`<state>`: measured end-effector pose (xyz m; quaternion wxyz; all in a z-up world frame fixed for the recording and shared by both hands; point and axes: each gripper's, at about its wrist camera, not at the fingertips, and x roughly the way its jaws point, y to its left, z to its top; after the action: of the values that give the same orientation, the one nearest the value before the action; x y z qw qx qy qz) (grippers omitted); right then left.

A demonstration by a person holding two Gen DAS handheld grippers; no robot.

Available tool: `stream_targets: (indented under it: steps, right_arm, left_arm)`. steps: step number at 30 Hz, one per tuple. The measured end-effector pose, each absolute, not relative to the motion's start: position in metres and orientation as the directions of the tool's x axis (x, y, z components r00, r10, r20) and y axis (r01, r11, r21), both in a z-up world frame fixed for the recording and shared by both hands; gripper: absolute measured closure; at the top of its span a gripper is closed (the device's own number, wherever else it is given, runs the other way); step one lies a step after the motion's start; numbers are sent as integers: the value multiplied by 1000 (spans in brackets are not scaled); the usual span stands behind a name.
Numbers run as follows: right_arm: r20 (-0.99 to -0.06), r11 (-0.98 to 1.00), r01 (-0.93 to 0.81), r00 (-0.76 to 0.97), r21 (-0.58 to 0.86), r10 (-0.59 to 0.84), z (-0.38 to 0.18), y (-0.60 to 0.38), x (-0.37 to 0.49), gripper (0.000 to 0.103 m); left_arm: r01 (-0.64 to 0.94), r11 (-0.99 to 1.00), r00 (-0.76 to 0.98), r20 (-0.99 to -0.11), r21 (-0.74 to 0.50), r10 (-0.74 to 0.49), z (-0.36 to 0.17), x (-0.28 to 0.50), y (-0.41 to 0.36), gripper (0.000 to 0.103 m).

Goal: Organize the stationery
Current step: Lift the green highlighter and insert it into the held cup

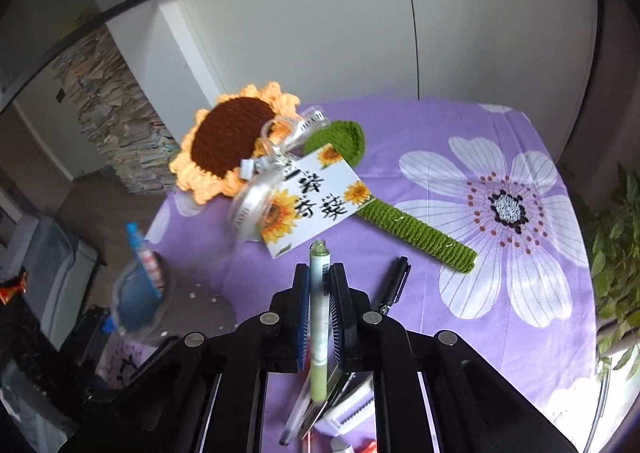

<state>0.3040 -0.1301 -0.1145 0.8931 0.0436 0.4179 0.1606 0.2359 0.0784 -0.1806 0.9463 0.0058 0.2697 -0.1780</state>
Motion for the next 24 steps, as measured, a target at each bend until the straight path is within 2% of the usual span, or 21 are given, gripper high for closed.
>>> stream_targets:
  steps: [14, 19, 24]
  right_arm:
    - [-489, 865, -471, 722, 171, 490, -24, -86, 234, 92]
    - [-509, 838, -519, 683, 166, 524, -36, -58, 247, 92]
    - [-548, 854, -506, 684, 119, 482, -57, -46, 257, 92]
  left_arm:
    - [340, 936, 791, -513, -85, -334, -181, 236, 78, 35]
    - [340, 937, 791, -513, -85, -334, -181, 236, 78, 35]
    - [340, 936, 791, -513, -84, -334, -181, 236, 78, 35]
